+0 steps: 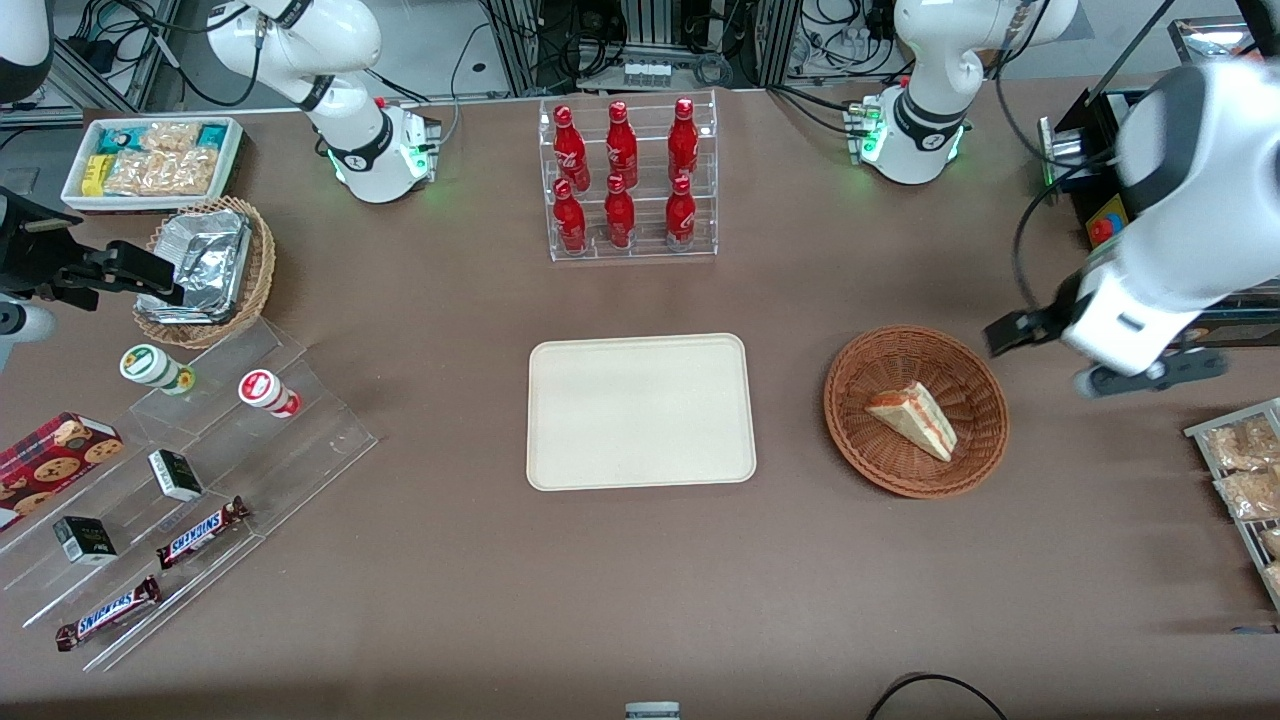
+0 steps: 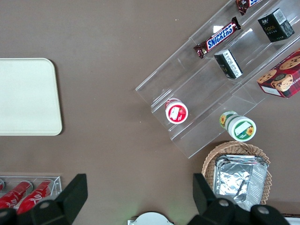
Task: Place sandwich from basket to tray
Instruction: 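Lower the left gripper over the sandwich in the wicker basket and grasp it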
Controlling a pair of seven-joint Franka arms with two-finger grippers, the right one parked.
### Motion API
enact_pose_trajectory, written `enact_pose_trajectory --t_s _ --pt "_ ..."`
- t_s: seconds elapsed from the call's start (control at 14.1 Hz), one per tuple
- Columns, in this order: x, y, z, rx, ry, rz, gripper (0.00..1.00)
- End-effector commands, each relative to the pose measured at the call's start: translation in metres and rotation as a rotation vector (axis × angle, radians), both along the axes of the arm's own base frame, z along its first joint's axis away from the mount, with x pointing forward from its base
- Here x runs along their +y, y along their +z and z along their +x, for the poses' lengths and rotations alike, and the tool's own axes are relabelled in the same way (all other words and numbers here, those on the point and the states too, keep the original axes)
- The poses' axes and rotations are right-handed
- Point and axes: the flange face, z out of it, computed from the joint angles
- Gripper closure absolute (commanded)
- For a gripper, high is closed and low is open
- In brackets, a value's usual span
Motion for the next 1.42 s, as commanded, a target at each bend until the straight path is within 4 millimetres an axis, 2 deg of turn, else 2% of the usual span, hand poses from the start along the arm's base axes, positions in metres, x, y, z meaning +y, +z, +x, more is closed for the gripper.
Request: enact_pose_trajectory --t_s 0.0,0.21,0.5,0.71,0.99,1.13,1.2,1.35 --pt "-0.005 -0.045 -0.021 -0.075 0.193 0.013 0.00" --pt "-0.009 -0.099 -0.033 -0.132 0.427 -0.011 0.00" --pt "-0.013 -0.161 -0.033 -0.120 0.555 -0.025 0.00" --pt "-0.016 -0.191 -0.034 -0.083 0.553 -0.017 0.00" --pt "-0.017 -0.219 -0.033 -0.062 0.553 -0.015 0.00" --pt "-0.017 -0.223 -0.030 -0.078 0.554 -0.027 0.01" --pt "-0.018 -0.228 -0.030 -0.075 0.559 -0.027 0.18" --pt "-0.019 -0.231 -0.029 -0.074 0.567 -0.028 0.87"
